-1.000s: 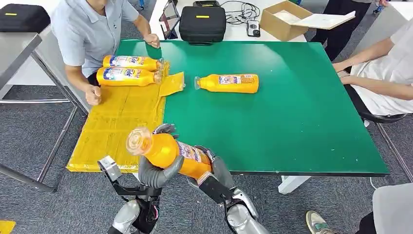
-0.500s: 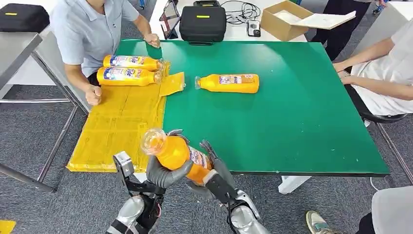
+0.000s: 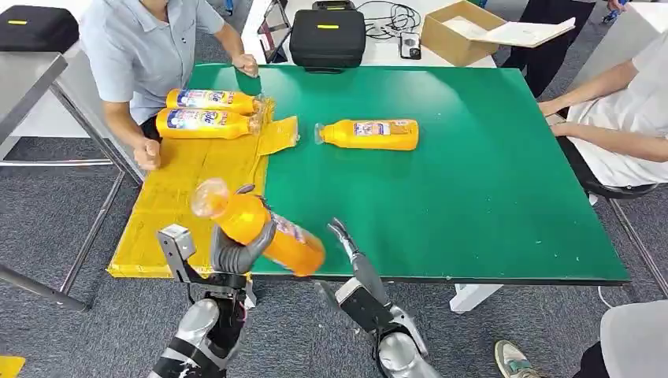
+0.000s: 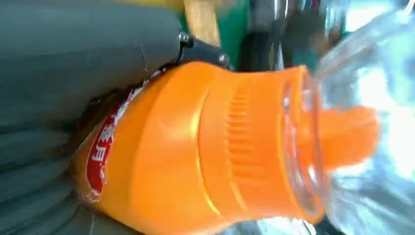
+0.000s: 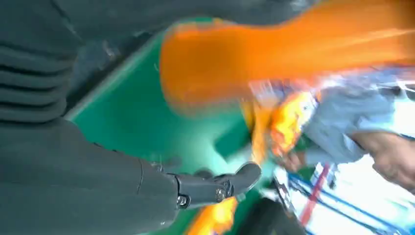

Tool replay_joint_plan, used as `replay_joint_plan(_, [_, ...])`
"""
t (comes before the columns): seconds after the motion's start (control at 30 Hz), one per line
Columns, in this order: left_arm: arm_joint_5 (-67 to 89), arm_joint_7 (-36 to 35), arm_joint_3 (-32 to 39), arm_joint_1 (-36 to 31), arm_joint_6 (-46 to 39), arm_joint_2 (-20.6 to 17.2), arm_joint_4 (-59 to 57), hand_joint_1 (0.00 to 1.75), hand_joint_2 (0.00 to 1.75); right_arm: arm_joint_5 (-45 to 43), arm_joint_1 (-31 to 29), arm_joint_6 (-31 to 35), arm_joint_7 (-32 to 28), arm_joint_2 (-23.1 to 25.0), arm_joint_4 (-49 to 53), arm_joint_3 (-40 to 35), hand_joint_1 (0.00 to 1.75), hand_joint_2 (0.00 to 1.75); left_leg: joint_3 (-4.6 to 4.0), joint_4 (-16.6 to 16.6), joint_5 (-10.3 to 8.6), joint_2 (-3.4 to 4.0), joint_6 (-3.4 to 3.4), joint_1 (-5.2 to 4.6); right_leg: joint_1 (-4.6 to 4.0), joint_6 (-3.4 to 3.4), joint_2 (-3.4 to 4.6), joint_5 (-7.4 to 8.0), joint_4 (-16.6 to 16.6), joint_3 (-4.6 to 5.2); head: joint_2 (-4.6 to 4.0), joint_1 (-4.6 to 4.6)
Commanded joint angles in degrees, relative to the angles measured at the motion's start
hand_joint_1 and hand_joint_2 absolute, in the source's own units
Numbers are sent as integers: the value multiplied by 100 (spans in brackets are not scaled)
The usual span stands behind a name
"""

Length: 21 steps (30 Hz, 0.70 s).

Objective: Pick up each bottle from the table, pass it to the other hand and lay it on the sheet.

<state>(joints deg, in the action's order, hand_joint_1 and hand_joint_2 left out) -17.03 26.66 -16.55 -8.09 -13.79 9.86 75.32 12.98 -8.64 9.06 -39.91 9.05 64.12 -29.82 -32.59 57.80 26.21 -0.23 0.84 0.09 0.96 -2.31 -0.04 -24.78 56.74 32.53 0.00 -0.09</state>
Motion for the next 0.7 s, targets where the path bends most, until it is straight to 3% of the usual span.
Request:
replay_joint_plan(0.03, [1443,378,480,-301,-1390,-415,113,175,175,48,179,588,-9,-309,652,311,0,0,1,1,0,-6,-6,8,-9,10,-8,0,-4,-5,0,2])
replay_joint_plan(0.3, [1442,208,422,-262,-1167,-435,177,175,175,33,230,751,-9,-309,687,480,0,0,1,1,-1,-6,-6,6,-6,11,-9,1,-3,-6,0,4])
replay_joint_plan(0.4, [2180,331,330,-347,-1784,-514,9,175,175,-62,265,771,-9,-290,727,538,0,0,6,1,0,-4,-8,10,-10,16,-8,1,-5,-12,0,4])
replay_joint_plan(0.53, [2435,350,268,-392,-1939,-557,-69,175,175,-65,270,777,-9,-296,746,533,0,0,8,1,0,-3,-10,12,-12,19,-7,2,-7,-15,0,4])
replay_joint_plan(0.57, [4112,296,352,-551,-2621,-569,-429,175,175,-105,250,718,-9,-295,737,496,0,0,11,0,0,-1,-12,16,-16,23,-6,3,-10,-19,0,4])
replay_joint_plan(0.6, [4922,223,608,-579,-2621,-429,-528,175,175,-103,230,714,-9,-295,724,469,0,0,14,-1,0,0,-13,18,-19,27,-5,5,-12,-22,0,4])
replay_joint_plan(0.63, [7035,-527,703,-1155,-2621,-298,-1808,175,175,-151,112,674,-9,-244,627,373,0,0,5,-1,-1,-7,-10,9,-9,16,-11,0,-5,-11,0,4])
replay_joint_plan(0.67, [7035,-527,703,-1155,-2621,-298,-1808,175,175,-151,112,674,-9,-244,627,373,0,0,3,-3,-4,-15,-8,7,-7,12,-18,0,-6,-10,0,4])
replay_joint_plan(0.7, [7457,-847,650,-1455,-2621,-281,-2573,175,175,-170,63,591,-9,-233,630,306,0,0,8,-4,-5,-13,-8,6,-8,13,-15,1,-7,-14,0,2])
